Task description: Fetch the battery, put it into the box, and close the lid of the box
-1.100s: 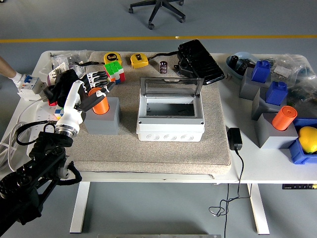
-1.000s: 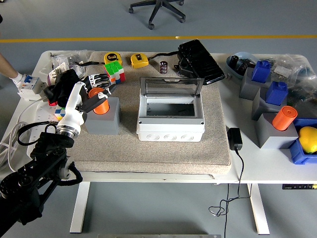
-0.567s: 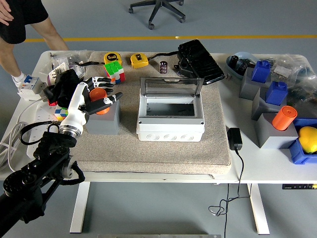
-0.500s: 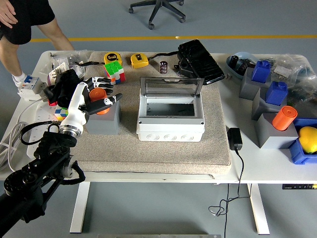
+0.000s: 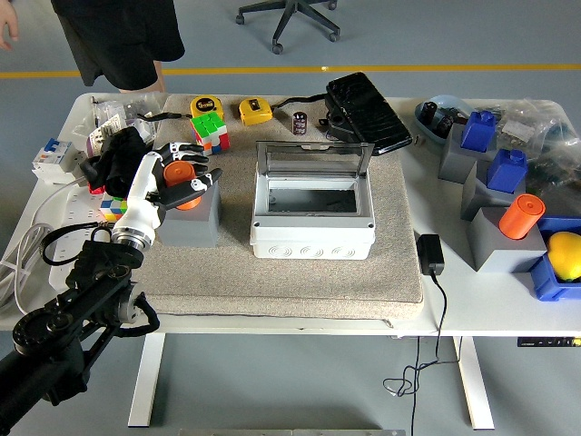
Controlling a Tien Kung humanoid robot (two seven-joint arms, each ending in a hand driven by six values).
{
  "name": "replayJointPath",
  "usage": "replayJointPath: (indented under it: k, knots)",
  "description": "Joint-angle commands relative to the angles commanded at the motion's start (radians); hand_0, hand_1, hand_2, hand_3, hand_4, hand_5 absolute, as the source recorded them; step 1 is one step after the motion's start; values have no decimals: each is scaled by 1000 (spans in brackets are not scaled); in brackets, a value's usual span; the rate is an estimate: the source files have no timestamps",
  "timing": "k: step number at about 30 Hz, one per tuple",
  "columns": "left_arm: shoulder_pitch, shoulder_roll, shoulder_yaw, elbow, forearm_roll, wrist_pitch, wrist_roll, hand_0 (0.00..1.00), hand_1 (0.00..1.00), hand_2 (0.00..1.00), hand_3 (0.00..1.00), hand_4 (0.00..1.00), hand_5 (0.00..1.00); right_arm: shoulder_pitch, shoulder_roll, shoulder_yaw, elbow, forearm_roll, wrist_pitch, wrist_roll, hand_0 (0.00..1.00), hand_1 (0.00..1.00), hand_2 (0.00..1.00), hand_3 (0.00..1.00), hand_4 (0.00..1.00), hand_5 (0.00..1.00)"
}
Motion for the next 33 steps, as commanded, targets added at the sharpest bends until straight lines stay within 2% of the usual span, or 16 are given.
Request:
replayJointPath:
  k: [1, 2, 8, 9, 14, 15, 20, 21, 27, 33]
  knots:
    - [-1, -1, 0, 2, -3, -1, 0, 438, 426, 458, 479, 807, 2, 0, 0, 0, 0, 0, 0, 1, 604, 627, 646, 569, 966, 524]
    - [-2, -1, 0, 4, -5, 0, -1, 335, 335, 332, 381, 752, 2, 0, 0, 0, 0, 1, -1, 1, 604, 627, 646, 570, 965, 523]
    - [-5, -4, 3, 16, -9, 1, -1, 335, 335, 332, 381, 752, 2, -1, -1, -2, 0, 2, -3, 6, 604, 627, 646, 570, 965, 523]
    - [-5, -5, 3, 18, -8, 2, -1, 260, 235, 221, 263, 581, 2, -1, -1, -3, 0, 2, -3, 6, 604, 627, 646, 569, 965, 523]
    - [-8, -9, 10, 29, -6, 0, 3, 260, 235, 221, 263, 581, 2, 0, 0, -2, 0, 2, -3, 6, 604, 627, 646, 569, 965, 523]
    - [-9, -9, 12, 30, -6, 1, 3, 251, 223, 193, 217, 482, 2, 0, 0, -2, 0, 2, -3, 6, 604, 626, 646, 568, 966, 523]
    - [-12, -14, 16, 29, -5, -1, 1, 251, 223, 193, 217, 482, 2, 0, -1, -2, 0, 4, -4, 9, 604, 626, 646, 568, 966, 523]
    - [-13, -15, 16, 29, -5, -2, 0, 206, 140, 152, 185, 147, 2, 0, -1, -3, 0, 4, -4, 11, 604, 627, 645, 568, 965, 524]
    - [-17, -17, 15, 12, 3, 0, -5, 205, 134, 149, 194, 148, 2, 0, -1, -7, 0, 8, -6, 20, 604, 627, 645, 567, 965, 523]
    - [-13, 3, 15, -84, 90, 19, 8, 214, 135, 156, 196, 165, 2, -1, -3, -7, 1, 9, -8, 26, 603, 626, 644, 566, 963, 521]
